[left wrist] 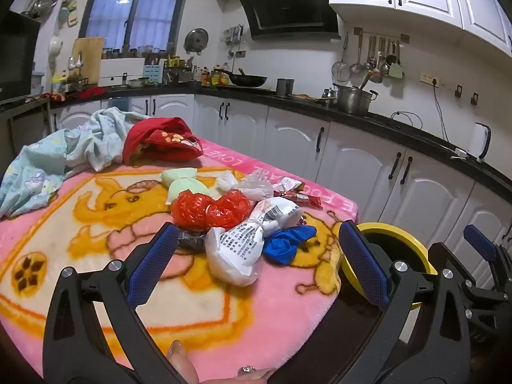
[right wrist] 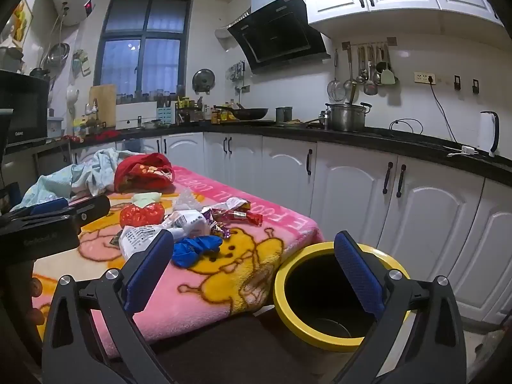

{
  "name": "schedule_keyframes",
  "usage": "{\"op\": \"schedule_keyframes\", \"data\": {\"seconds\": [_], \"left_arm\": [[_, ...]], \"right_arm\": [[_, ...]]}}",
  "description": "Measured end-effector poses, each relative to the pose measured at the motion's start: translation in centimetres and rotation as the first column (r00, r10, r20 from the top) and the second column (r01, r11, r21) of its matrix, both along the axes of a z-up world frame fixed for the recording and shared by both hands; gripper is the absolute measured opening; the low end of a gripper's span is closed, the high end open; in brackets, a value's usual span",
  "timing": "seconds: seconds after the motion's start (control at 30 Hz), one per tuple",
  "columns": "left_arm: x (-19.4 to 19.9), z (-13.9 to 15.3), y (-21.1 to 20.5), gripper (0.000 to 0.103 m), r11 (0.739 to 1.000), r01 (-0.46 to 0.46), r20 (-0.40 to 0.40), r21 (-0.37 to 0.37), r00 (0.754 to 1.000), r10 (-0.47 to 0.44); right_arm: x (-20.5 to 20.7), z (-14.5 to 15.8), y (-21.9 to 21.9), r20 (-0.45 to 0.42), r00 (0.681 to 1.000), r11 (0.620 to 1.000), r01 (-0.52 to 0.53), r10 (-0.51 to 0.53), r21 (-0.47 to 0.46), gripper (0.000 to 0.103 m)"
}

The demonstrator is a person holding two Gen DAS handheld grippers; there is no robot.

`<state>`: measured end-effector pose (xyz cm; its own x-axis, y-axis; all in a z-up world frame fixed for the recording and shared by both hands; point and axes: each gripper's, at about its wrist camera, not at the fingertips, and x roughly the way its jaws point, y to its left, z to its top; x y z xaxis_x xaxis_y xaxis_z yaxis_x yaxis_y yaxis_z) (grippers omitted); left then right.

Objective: Collect trash

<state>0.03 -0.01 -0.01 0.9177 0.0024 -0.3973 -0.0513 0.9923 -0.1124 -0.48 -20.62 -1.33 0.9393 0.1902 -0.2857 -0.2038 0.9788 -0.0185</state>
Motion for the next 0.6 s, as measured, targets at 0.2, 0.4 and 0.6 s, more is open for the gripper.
{"op": "schedule_keyframes", "data": {"seconds": [0.2, 0.4, 0.6], "left_arm": [[0.07, 0.0, 0.0, 0.092, 1.0, -0.003, 0.005, -0.005, 1.0, 0.003], [-0.07, 0.5, 0.1, 0.092, 1.0, -0.002, 0.005, -0.009, 1.0, 0.002], [0.0, 0.46, 0.06, 0.092, 1.0, -0.002, 0.009, -0.012, 1.0, 0.003]], "right_arm": [[-0.03, 0.04, 0.0, 0.002, 1.0, 1.0, -0.001, 0.001, 0.002, 0.097], [-0.07, 0.04, 0.06, 0.004, 1.0, 1.0, 0.002, -0.002, 0.001, 0.097], [-0.03, 0.08, 0.09, 0.004, 1.0, 1.0, 0.004, -0.004, 0.002, 0.097]]}}
